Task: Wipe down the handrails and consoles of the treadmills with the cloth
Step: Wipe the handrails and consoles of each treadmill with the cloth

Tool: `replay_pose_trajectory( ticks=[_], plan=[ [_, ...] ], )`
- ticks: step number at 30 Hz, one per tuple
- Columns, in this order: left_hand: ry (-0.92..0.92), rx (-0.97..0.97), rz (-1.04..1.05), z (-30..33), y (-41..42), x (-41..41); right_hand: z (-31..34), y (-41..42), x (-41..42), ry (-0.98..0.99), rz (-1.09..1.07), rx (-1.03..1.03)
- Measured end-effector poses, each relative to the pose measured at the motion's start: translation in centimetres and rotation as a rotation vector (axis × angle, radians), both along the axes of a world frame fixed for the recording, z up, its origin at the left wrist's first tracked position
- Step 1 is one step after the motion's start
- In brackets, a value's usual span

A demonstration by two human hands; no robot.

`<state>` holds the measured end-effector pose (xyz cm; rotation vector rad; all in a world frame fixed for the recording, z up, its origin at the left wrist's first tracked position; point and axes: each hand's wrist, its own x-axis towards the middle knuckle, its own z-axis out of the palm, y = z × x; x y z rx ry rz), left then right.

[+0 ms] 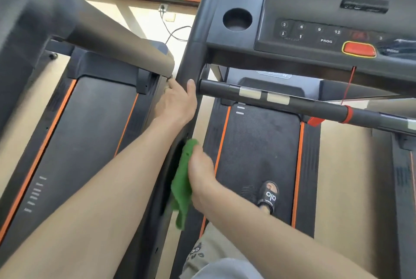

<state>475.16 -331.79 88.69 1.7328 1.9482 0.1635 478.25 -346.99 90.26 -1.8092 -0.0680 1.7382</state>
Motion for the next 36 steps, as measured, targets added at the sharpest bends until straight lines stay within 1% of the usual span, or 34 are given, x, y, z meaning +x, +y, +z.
replay_pose_trajectory(
  ticks=[1, 3, 5, 8, 10, 11, 13, 14, 15, 17, 18, 19, 20, 22, 24, 26, 27, 28, 29, 30, 31, 32, 33, 34, 36],
  plan=[
    [0.015, 0.002, -0.008, 0.1, 0.9, 0.5, 0.3, 1.7, 1.6, -0.127, 0.007, 0.119],
    [-0.013, 0.024, 0.010, 0.3, 2.4, 1.5, 1.4, 5.0, 5.0, -0.422, 0.074, 0.376],
    [-0.028, 0.078, 0.019, 0.0, 3.2, 2.2, 2.1, 7.7, 7.7, -0.679, 0.170, 0.570],
    [0.061, 0.192, 0.030, -0.5, 2.9, 2.7, 1.7, 10.1, 10.2, -1.010, 0.216, 0.736],
    [0.102, 0.224, 0.028, -0.5, 2.7, 2.9, 1.7, 11.2, 11.3, -1.152, 0.261, 0.780],
    [0.111, 0.236, 0.027, -0.5, 2.6, 3.0, 1.4, 11.7, 11.7, -1.168, 0.332, 0.740],
    [0.117, 0.254, 0.028, -0.6, 2.8, 2.9, 0.8, 12.9, 12.5, -1.148, 0.539, 0.544],
    [0.120, 0.263, 0.027, -0.8, 2.9, 2.9, 0.5, 13.5, 13.0, -1.110, 0.592, 0.462],
    [0.123, 0.273, 0.024, -1.0, 3.0, 2.8, 0.6, 14.1, 13.5, -1.057, 0.585, 0.432],
    [0.127, 0.282, 0.021, -1.2, 3.1, 2.8, 1.3, 15.1, 14.5, -0.897, 0.462, 0.487],
    [0.125, 0.281, 0.026, -1.2, 3.0, 2.8, 1.5, 15.4, 14.9, -0.877, 0.423, 0.514],
    [0.124, 0.280, 0.032, -1.2, 3.1, 2.8, 1.6, 15.7, 15.2, -0.924, 0.443, 0.519],
    [0.125, 0.277, 0.034, -1.1, 3.1, 2.8, 1.5, 15.8, 15.3, -1.030, 0.516, 0.498],
    [0.125, 0.273, 0.028, -1.0, 3.0, 2.8, 0.5, 15.4, 15.2, -1.285, 0.767, 0.382],
    [0.121, 0.271, 0.022, -0.9, 2.9, 2.9, -0.9, 14.5, 14.9, -1.438, 1.003, 0.320],
    [0.116, 0.268, 0.021, -0.7, 2.9, 2.9, -2.0, 13.8, 14.7, -1.594, 1.091, 0.435],
    [0.115, 0.270, 0.021, -0.6, 2.9, 2.9, -2.3, 13.6, 14.8, -1.624, 1.088, 0.555],
    [0.115, 0.271, 0.018, -0.6, 2.9, 2.9, -2.6, 13.6, 15.0, -1.597, 1.109, 0.684],
    [0.116, 0.273, 0.016, -0.6, 2.9, 2.9, -2.7, 13.6, 15.4, -1.507, 1.160, 0.797],
    [0.118, 0.274, 0.016, -0.6, 2.9, 2.9, -2.5, 13.8, 15.9, -1.364, 1.218, 0.865],
    [0.121, 0.273, 0.017, -0.7, 2.9, 2.9, -2.1, 14.1, 16.4, -1.220, 1.276, 0.864],
    [0.125, 0.270, 0.017, -0.7, 3.0, 2.9, -1.7, 14.5, 16.9, -1.126, 1.320, 0.825],
    [0.130, 0.270, 0.018, -0.7, 3.0, 3.0, -1.3, 14.9, 17.1, -1.092, 1.356, 0.772],
    [0.135, 0.270, 0.021, -0.7, 2.9, 3.0, -1.2, 15.1, 16.9, -1.116, 1.389, 0.733],
    [0.144, 0.267, 0.022, -0.6, 2.8, 3.0, -1.5, 15.4, 15.7, -1.294, 1.447, 0.700]
  ],
)
